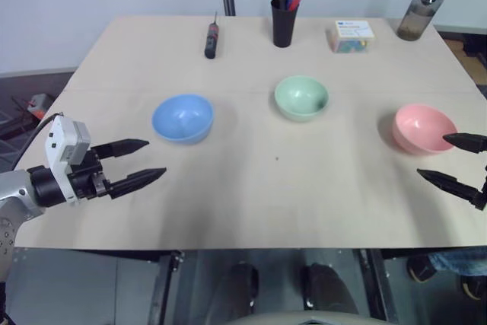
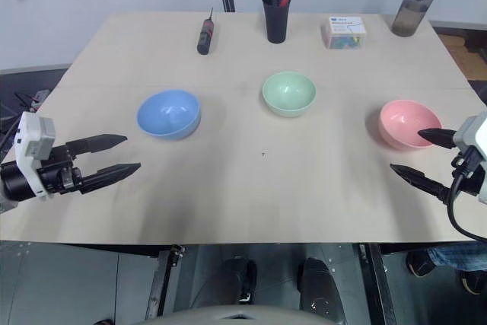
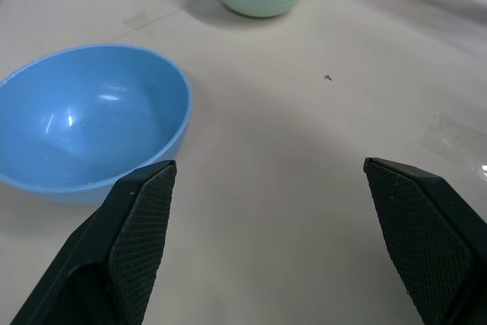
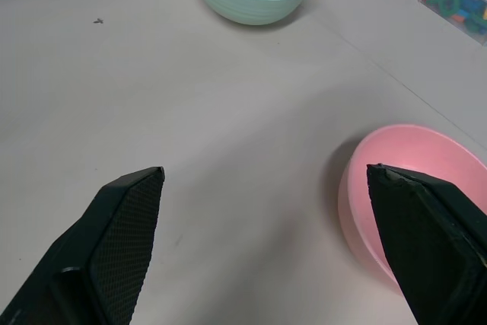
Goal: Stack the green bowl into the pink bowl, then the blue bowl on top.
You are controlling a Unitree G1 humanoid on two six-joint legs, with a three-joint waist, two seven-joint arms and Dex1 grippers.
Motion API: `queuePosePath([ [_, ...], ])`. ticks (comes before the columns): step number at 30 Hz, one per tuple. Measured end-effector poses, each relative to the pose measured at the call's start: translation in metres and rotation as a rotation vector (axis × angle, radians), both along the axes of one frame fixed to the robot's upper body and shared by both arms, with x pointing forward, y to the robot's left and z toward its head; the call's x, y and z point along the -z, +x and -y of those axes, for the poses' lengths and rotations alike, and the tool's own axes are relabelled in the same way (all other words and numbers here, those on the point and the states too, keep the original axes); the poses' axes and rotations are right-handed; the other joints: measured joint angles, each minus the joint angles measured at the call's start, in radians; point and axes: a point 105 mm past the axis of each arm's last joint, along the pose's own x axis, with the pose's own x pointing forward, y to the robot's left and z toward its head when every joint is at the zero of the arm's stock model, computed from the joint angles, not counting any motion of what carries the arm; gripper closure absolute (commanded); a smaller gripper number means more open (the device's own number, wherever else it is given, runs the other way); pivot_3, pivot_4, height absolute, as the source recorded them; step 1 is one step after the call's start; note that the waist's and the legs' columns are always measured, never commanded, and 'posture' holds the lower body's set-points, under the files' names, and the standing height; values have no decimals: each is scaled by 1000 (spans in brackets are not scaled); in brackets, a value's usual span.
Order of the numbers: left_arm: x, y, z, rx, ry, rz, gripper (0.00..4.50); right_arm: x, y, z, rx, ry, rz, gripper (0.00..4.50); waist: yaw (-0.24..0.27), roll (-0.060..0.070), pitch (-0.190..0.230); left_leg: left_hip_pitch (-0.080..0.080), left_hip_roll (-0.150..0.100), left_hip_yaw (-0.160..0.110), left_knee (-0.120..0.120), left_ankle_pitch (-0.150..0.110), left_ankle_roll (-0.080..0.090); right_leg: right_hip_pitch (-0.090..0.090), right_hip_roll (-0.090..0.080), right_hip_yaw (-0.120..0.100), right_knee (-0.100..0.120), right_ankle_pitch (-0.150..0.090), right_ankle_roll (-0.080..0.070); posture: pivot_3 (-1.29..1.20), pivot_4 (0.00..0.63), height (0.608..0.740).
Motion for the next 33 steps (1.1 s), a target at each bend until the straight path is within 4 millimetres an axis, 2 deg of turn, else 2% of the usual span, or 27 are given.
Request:
queuePosePath([
  [2, 0, 0, 0, 2, 1, 0, 312, 0, 0, 0, 1, 0, 1, 42, 0, 0, 0, 0, 0, 0, 0, 0, 0, 0, -1, 0, 0, 0, 0, 0, 150, 740],
  [6, -22, 7, 13, 57, -22, 86, 312, -7, 8, -2, 20, -5, 36, 42, 2, 0, 0, -1, 0, -1, 0, 0, 0, 0, -1, 0, 0, 0, 0, 0, 150, 740],
  [8, -26, 7, 19, 85, -25, 105, 312, -6, 11, -3, 31, -15, 40, 42, 1, 0, 0, -1, 0, -1, 0, 0, 0, -1, -1, 0, 0, 0, 0, 0, 150, 740],
  [12, -22, 9, 34, 161, -34, 103, 312, 5, 28, 1, 100, -53, 39, 42, -3, 0, 0, -2, -1, 1, 0, 2, -4, -2, 1, 0, 0, 0, 0, 0, 150, 740],
  [16, -31, 9, 65, 304, -50, 160, 312, 17, 54, -1, 141, -72, 29, 42, -5, 0, 0, -2, -1, 1, 0, 3, -4, -2, 2, 0, 1, 0, 0, 0, 150, 740],
  [21, -38, 11, 91, 406, -73, 210, 312, 45, 76, -4, 169, -75, -29, 42, -5, 0, 0, -3, -1, 1, 1, 3, -4, -3, 3, 0, 0, 0, 0, 0, 150, 740],
  [25, -39, 13, 101, 429, -92, 223, 312, 57, 97, 2, 215, -103, -33, 1753, -8, 1, 1, -3, -1, 2, 0, 3, -4, -4, 3, 0, 0, 0, 0, 0, 150, 740],
  [30, -39, 12, 103, 431, -89, 227, 312, 57, 106, 4, 220, -129, -14, 4012, -7, 1, 1, -3, -1, 2, 0, 3, -4, -4, 4, 0, 1, 0, 0, 0, 150, 740],
  [31, -38, 11, 103, 431, -89, 224, 312, 56, 107, 4, 218, -134, -6, 4330, -7, 1, 1, -3, -1, 2, 1, 3, -4, -4, 3, 0, 1, 0, 0, 0, 150, 740],
  [33, -38, 11, 103, 430, -89, 222, 312, 55, 109, 4, 211, -148, 2, 4465, -7, 1, 1, -3, -1, 2, 1, 3, -4, -4, 4, 0, 1, 0, 0, 0, 150, 740],
])
